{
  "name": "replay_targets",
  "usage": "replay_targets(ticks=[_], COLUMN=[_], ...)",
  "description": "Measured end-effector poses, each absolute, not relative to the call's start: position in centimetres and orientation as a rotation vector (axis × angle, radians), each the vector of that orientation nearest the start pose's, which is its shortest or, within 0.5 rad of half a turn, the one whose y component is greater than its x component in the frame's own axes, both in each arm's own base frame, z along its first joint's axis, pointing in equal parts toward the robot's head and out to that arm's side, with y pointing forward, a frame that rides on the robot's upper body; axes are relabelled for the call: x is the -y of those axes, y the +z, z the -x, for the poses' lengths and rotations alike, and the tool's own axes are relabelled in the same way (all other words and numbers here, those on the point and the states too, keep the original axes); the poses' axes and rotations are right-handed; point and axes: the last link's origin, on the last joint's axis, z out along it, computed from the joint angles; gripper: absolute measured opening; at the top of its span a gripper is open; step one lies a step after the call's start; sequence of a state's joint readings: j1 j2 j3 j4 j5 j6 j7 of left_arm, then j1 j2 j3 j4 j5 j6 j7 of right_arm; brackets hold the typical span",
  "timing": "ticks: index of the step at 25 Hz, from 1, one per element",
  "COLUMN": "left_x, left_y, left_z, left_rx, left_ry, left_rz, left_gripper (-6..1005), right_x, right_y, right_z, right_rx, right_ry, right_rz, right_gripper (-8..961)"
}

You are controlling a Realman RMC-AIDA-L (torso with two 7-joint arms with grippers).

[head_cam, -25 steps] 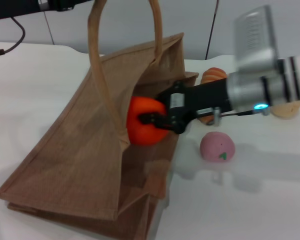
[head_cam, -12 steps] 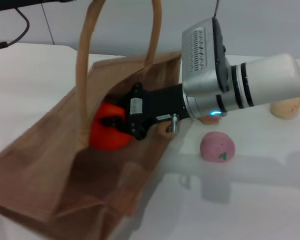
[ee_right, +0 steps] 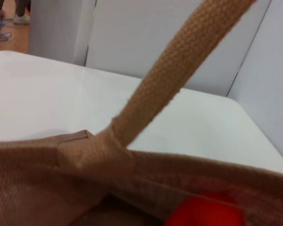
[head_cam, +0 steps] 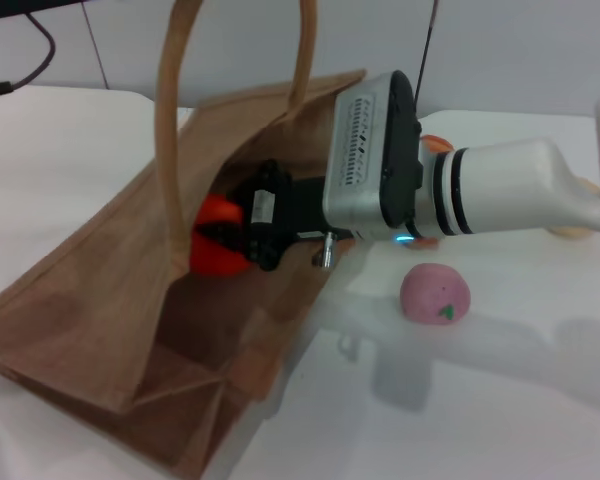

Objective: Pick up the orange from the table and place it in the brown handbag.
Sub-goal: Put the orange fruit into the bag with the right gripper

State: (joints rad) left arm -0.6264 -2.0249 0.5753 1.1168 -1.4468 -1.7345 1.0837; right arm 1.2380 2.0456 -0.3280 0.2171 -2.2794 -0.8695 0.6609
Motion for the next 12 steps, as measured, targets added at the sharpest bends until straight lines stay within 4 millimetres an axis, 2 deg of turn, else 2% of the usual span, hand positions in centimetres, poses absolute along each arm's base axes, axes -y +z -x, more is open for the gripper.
replay_targets(ticks=[7, 12], left_x=[-36.4, -36.3], left_y=[14.5, 15.1], left_z=[17.3, 18.1], left_rx=[0.73, 0.741], left_ry=[-1.17, -1.17], left_rz=[2.474, 2.433], left_gripper=[129, 127], right_x=[-39.1, -39.6], right_y=[-13.0, -9.1], right_z=[-10.2, -11.8], right_rx=[0.208, 0.111], right_ry=[0.561, 0.742], right_rz=[2.856, 2.856], right_gripper=[207, 418])
